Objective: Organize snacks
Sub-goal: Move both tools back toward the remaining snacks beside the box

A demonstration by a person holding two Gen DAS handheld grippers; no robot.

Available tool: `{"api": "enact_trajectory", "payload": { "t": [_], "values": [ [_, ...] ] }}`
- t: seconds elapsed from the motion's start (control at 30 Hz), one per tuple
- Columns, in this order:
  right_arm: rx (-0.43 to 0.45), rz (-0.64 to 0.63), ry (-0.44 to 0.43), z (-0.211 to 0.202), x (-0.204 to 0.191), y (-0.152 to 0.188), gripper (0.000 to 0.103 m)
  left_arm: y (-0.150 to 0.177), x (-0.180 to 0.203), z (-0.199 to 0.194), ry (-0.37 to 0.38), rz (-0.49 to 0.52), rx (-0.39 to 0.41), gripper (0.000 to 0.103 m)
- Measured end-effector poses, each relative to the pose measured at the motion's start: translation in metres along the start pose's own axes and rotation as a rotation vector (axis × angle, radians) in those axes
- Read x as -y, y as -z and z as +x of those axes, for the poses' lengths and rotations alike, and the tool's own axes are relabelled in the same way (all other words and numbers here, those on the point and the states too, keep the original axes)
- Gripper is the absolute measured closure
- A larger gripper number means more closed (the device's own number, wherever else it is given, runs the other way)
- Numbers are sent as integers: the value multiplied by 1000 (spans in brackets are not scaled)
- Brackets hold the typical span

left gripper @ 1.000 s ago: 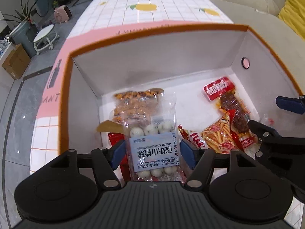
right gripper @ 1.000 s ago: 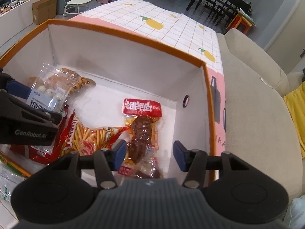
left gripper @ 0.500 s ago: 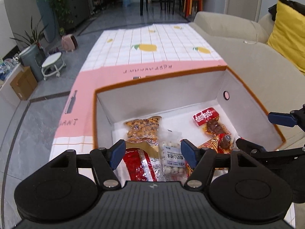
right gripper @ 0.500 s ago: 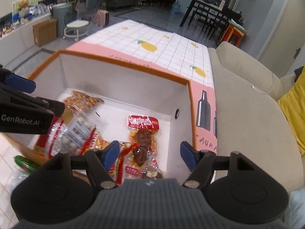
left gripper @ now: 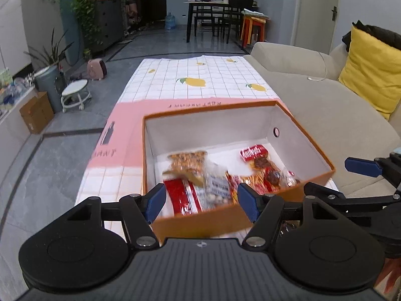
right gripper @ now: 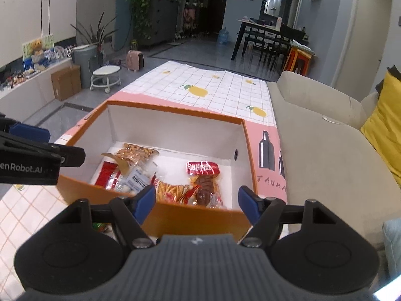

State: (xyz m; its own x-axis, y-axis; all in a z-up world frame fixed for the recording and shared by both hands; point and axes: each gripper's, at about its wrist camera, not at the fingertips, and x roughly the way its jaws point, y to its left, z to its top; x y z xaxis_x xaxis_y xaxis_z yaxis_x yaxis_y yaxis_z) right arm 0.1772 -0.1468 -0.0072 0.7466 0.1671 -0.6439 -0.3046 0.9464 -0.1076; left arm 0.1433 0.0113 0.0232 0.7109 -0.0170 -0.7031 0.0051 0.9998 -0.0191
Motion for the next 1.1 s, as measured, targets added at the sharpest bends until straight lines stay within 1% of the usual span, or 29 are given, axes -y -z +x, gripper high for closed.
{"api": "enact_trajectory", "payload": {
  "t": [0.2, 0.4, 0.53, 0.63, 0.7, 0.8, 0.97, 1.1],
  "values": [
    [7, 45, -18, -22, -2, 26, 31, 28, -9, -10, 26, -64, -24, 26],
    [5, 119, -33, -37, 2, 54, 27, 53, -11, -12, 33, -41, -44, 24],
    [2, 154, -20, -39, 5, 73, 26, 68, -16, -8, 30, -46, -72, 22],
    [0, 170, -18, -38, 6, 85, 26, 77, -22, -1, 30, -69, -95, 22],
    [0, 170, -22, -34, 4, 94, 23, 83, -23, 3, 30, -74, -109, 21],
    [-24, 158, -32, -25, 0, 103, 23, 90, -20, 12, 25, -47, -125, 21],
    [-63, 123, -49, -10, -6, 113, 23, 101, -16, 27, 43, -22, -147, 21],
    [-85, 119, -63, 1, -11, 117, 24, 106, -11, 43, 53, 24, -174, 19]
  ]
}}
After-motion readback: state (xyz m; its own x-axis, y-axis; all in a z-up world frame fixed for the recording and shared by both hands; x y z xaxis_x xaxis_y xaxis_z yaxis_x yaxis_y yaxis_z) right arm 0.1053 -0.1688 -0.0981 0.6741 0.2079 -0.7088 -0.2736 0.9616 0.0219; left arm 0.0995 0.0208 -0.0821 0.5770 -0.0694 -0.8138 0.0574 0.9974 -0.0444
